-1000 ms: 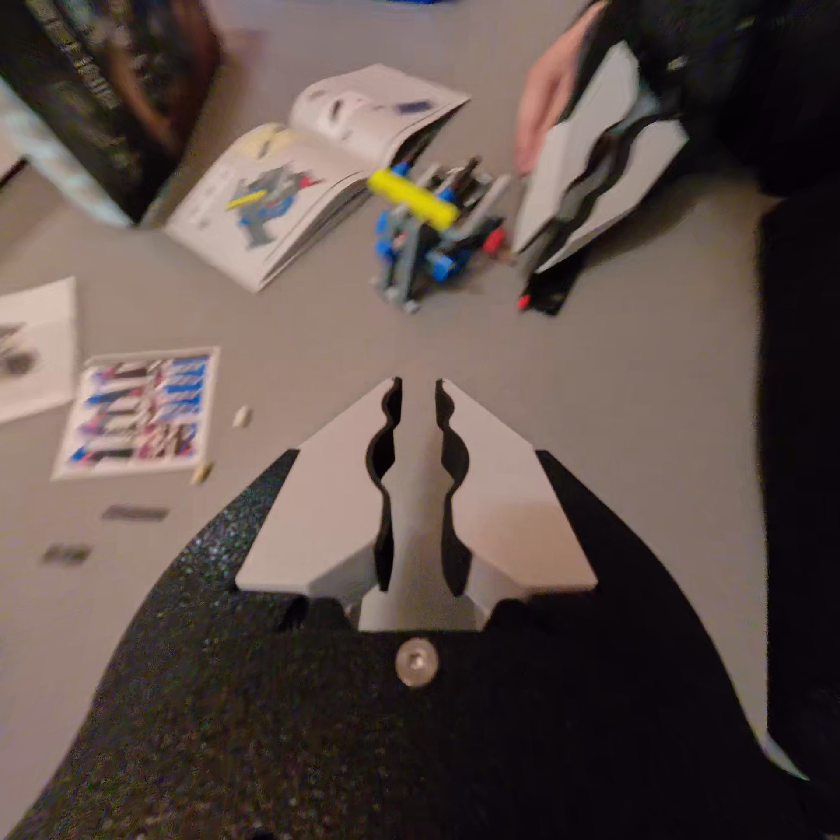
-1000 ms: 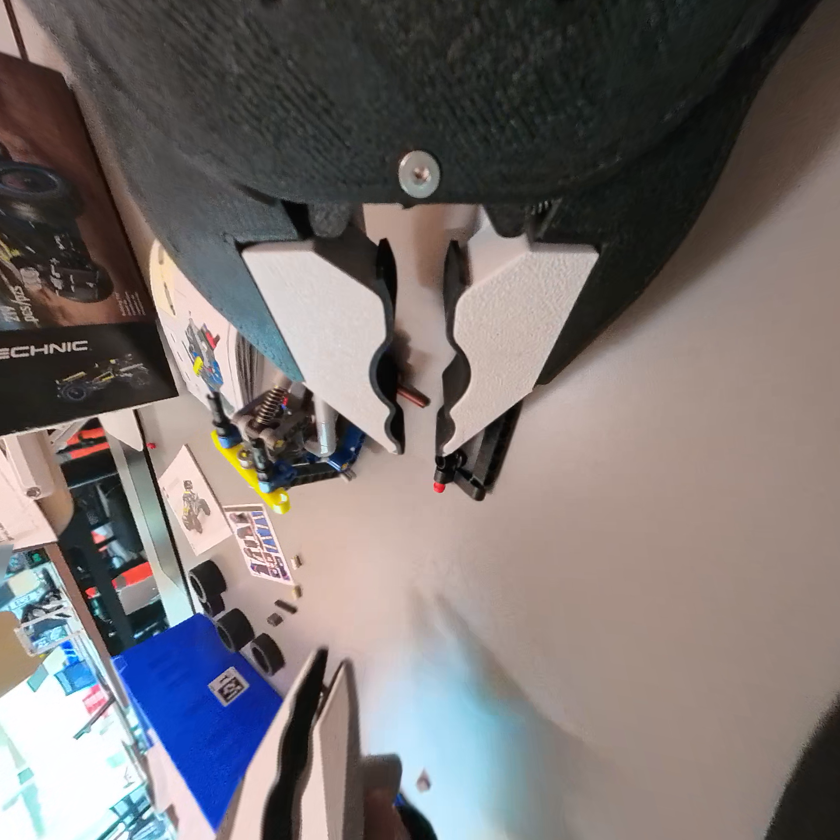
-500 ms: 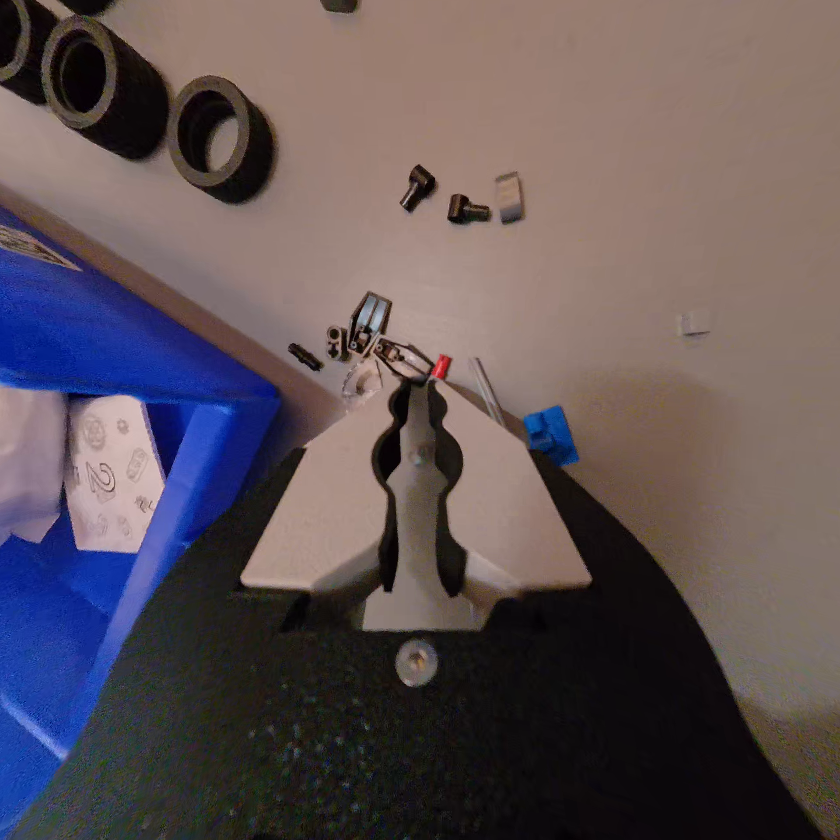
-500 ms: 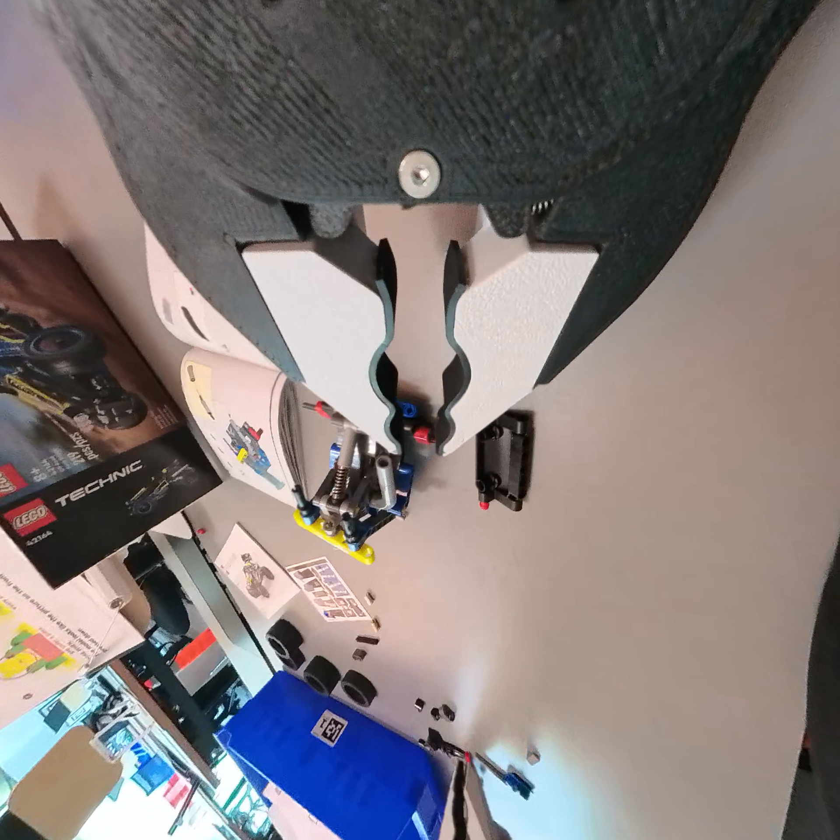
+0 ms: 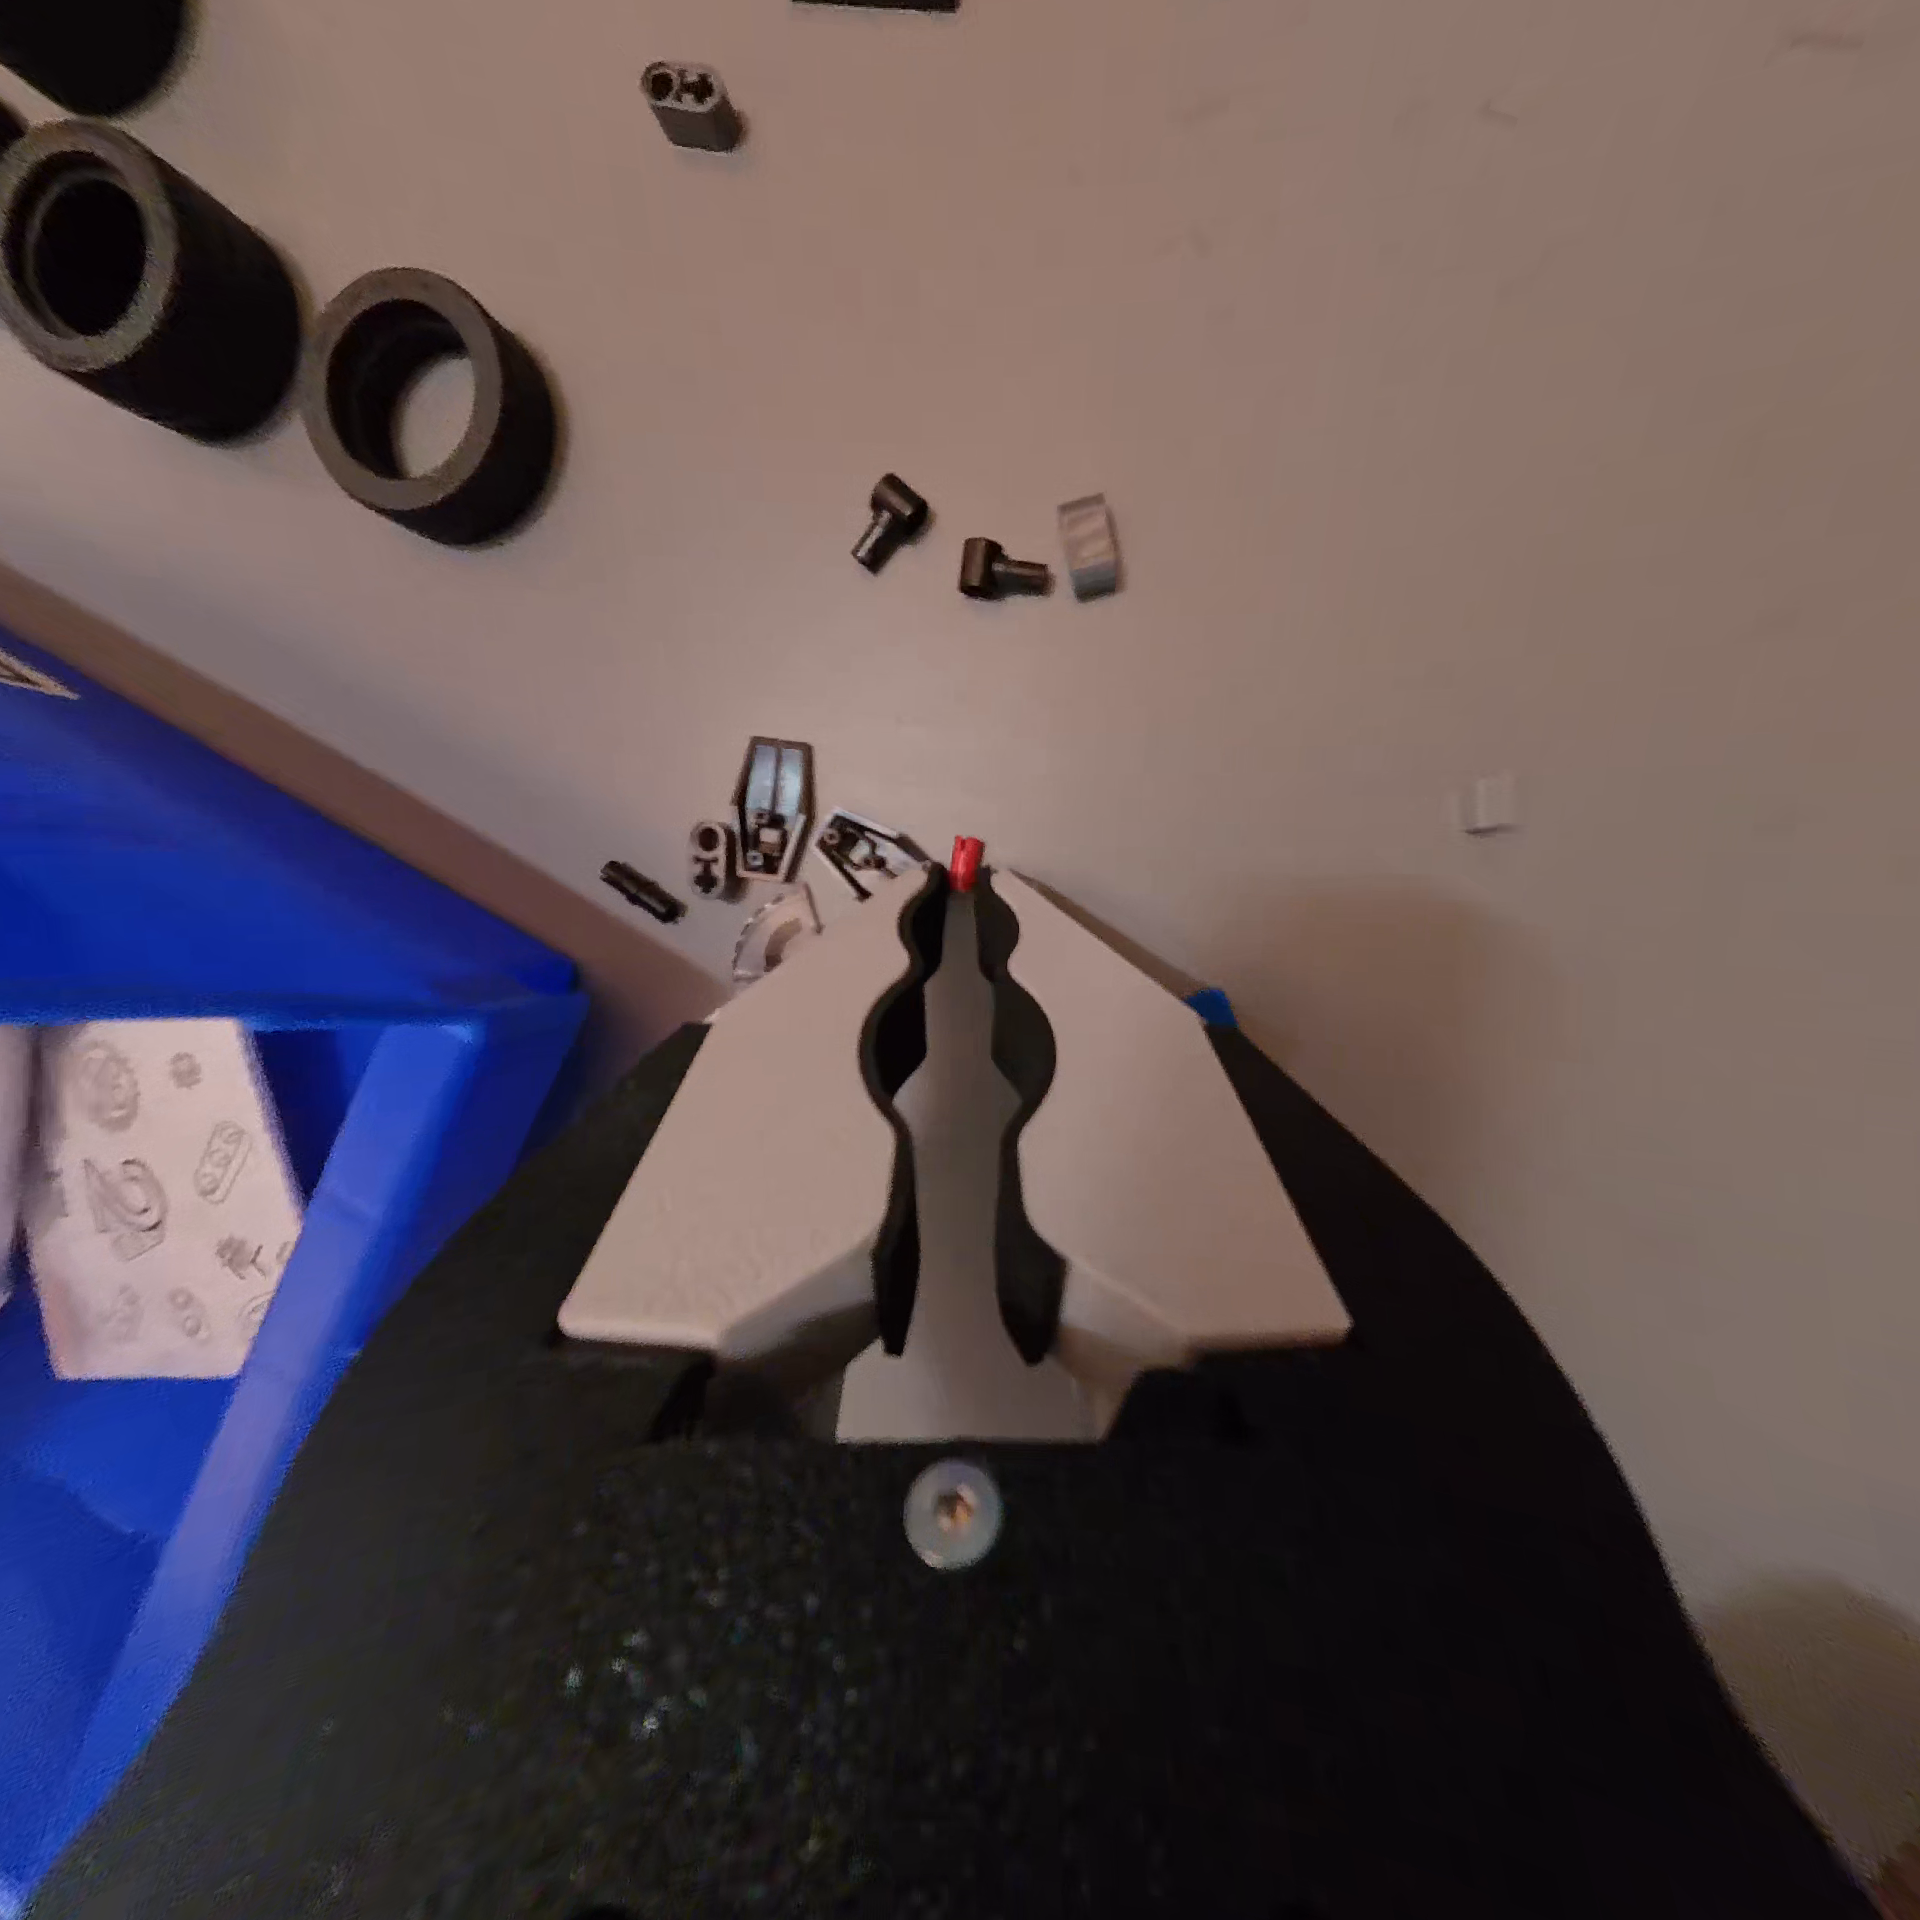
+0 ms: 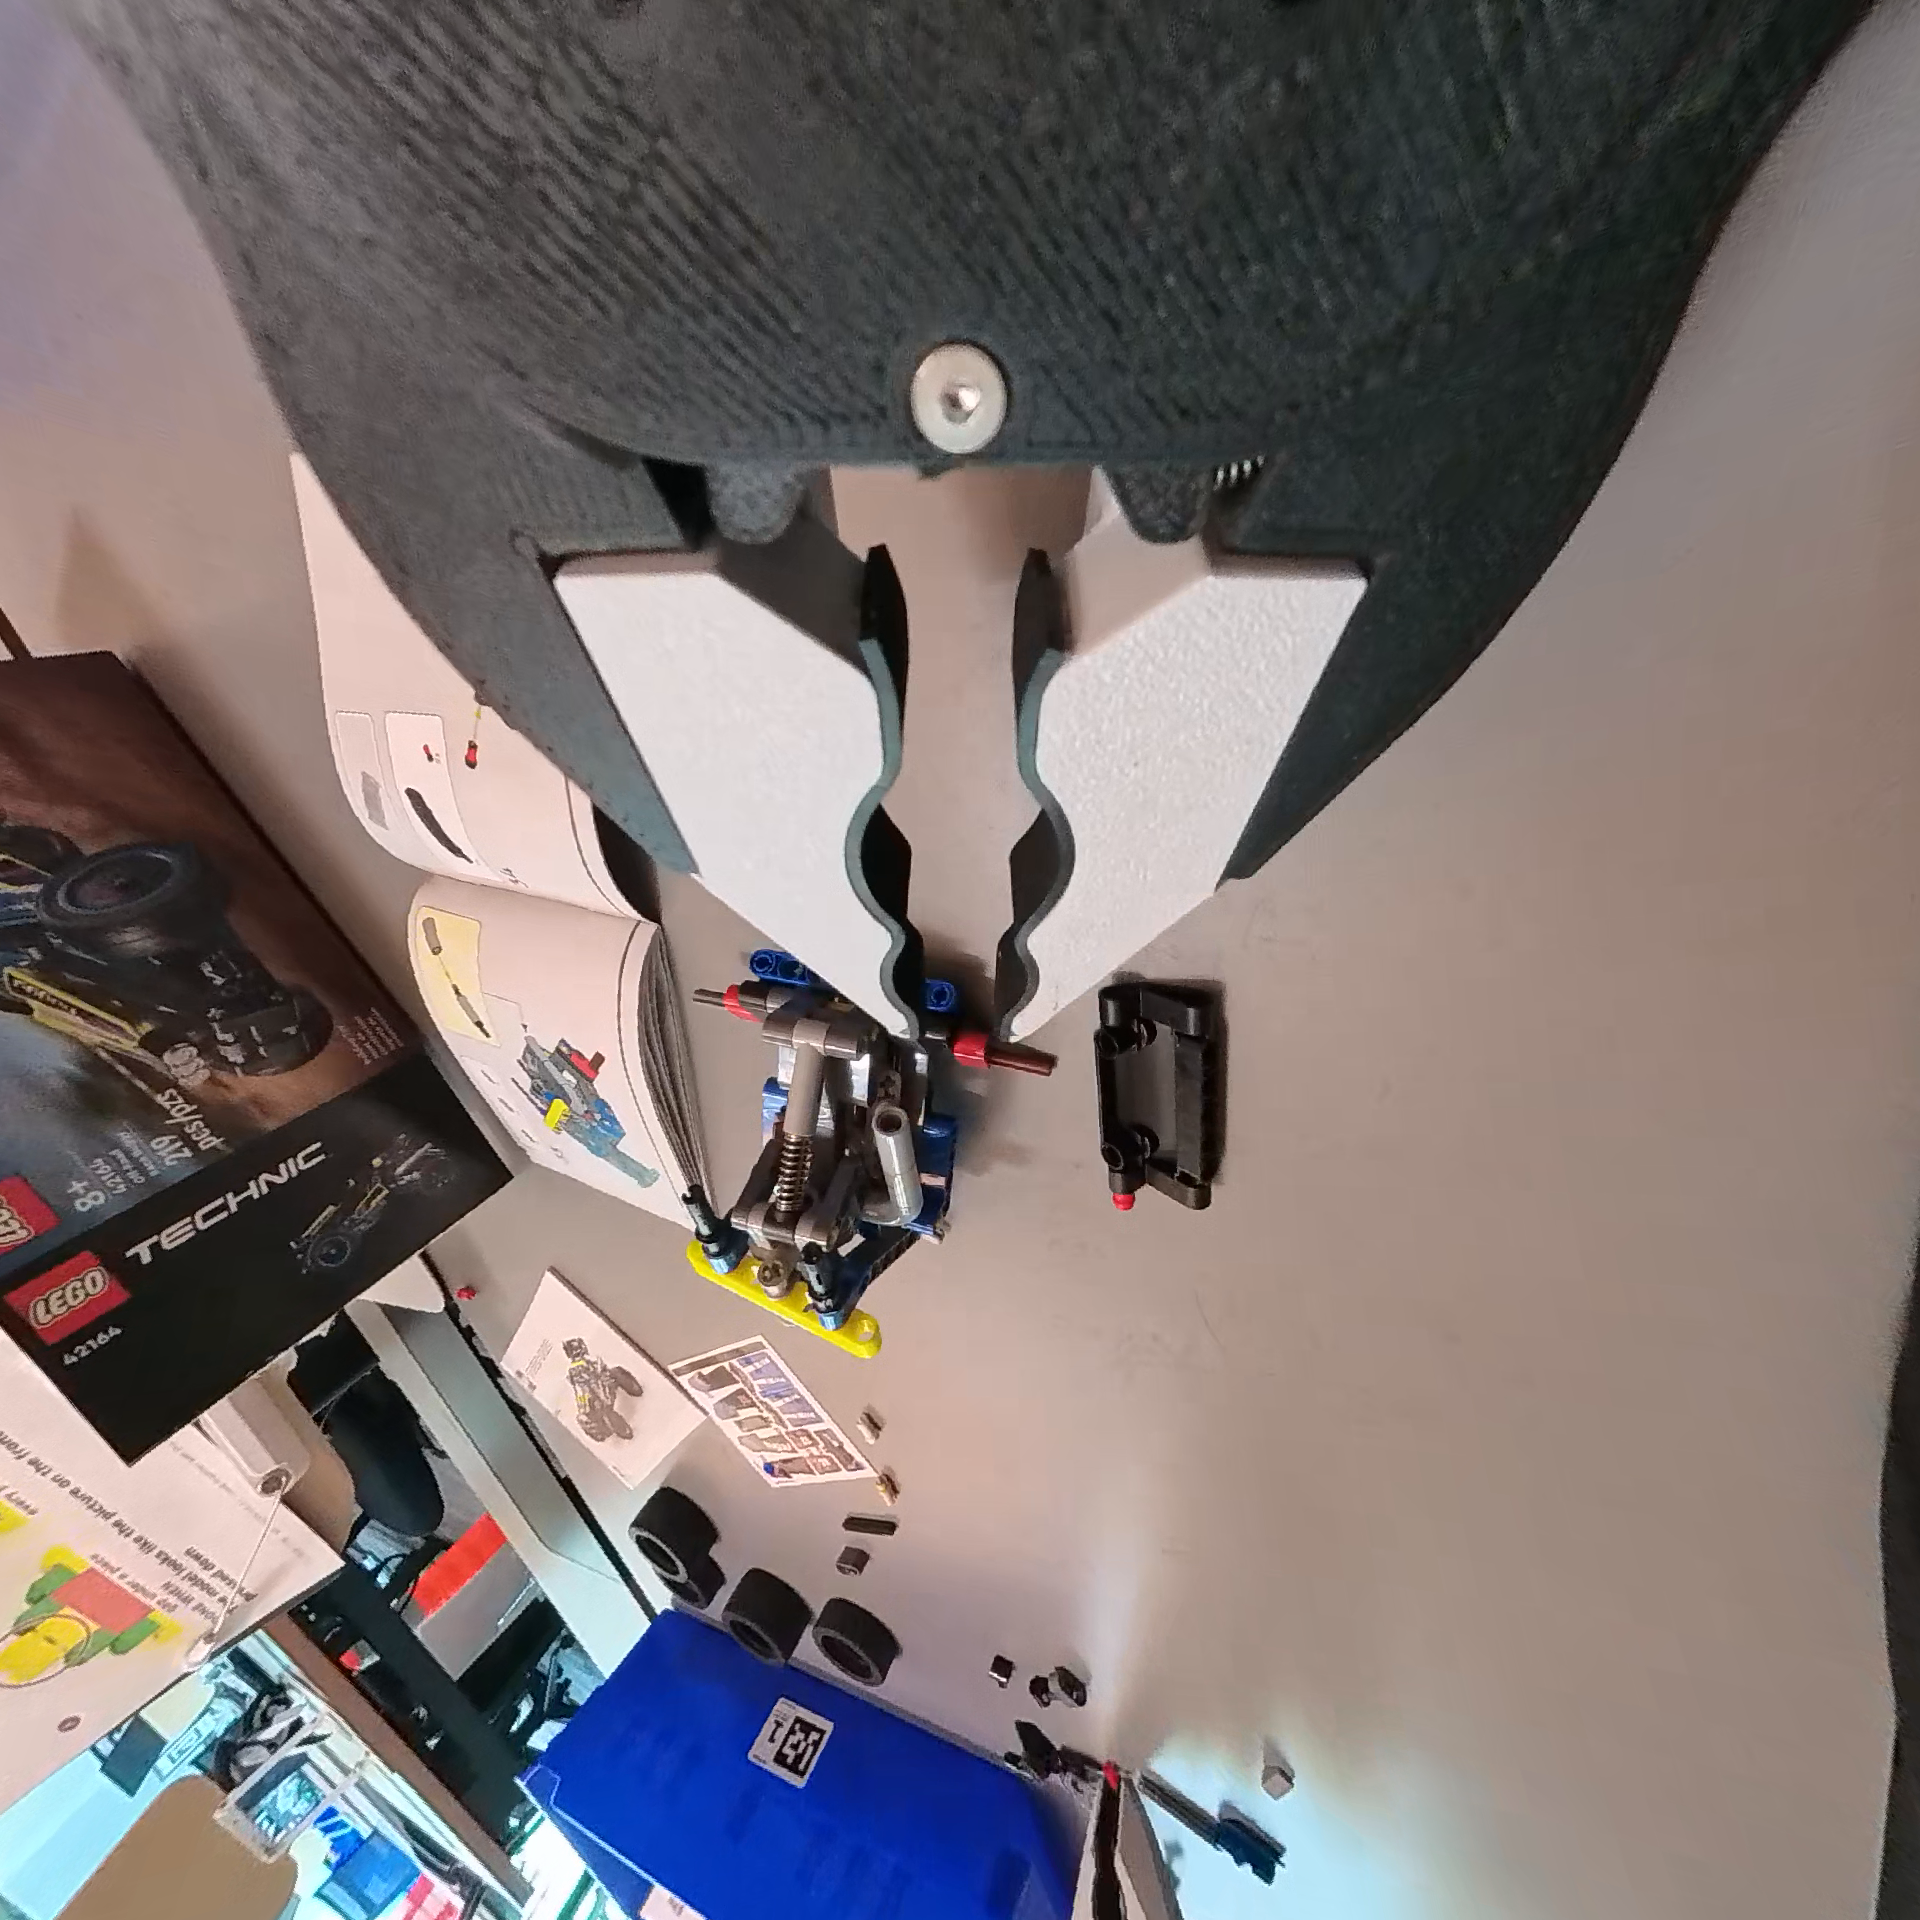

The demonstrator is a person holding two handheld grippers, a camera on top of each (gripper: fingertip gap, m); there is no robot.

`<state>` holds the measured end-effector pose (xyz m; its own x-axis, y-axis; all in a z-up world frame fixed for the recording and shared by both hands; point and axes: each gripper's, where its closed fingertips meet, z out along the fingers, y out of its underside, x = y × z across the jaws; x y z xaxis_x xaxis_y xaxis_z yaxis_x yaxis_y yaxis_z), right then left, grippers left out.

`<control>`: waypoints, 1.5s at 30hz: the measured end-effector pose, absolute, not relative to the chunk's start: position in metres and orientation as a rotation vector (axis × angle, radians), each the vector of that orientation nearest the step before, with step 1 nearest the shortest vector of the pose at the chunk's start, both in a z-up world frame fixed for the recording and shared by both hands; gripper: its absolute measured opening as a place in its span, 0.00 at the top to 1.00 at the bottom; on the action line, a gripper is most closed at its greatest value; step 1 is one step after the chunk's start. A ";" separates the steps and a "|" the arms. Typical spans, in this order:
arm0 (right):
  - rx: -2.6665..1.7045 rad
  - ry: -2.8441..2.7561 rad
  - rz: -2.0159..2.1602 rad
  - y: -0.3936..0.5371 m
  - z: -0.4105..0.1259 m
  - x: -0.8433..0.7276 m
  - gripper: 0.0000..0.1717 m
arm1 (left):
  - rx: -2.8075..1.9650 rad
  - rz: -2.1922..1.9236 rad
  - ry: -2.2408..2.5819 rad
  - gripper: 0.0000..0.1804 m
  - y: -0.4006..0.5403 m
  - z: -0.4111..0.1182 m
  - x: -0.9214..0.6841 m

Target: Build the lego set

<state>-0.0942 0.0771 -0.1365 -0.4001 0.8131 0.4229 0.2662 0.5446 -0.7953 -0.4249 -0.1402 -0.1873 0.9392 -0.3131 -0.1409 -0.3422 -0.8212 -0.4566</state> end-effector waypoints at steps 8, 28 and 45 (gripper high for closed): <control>-1.110 -1.899 0.794 0.094 -0.135 -0.078 0.94 | -2.106 -0.061 0.813 0.99 -0.034 -0.111 -0.239; -1.124 -2.139 0.756 0.100 -0.180 -0.035 0.97 | -2.137 -0.196 1.023 0.98 0.084 -0.172 -0.037; -1.161 -2.071 0.755 0.090 -0.179 -0.019 0.94 | -2.245 -0.258 0.910 1.00 0.069 -0.175 -0.032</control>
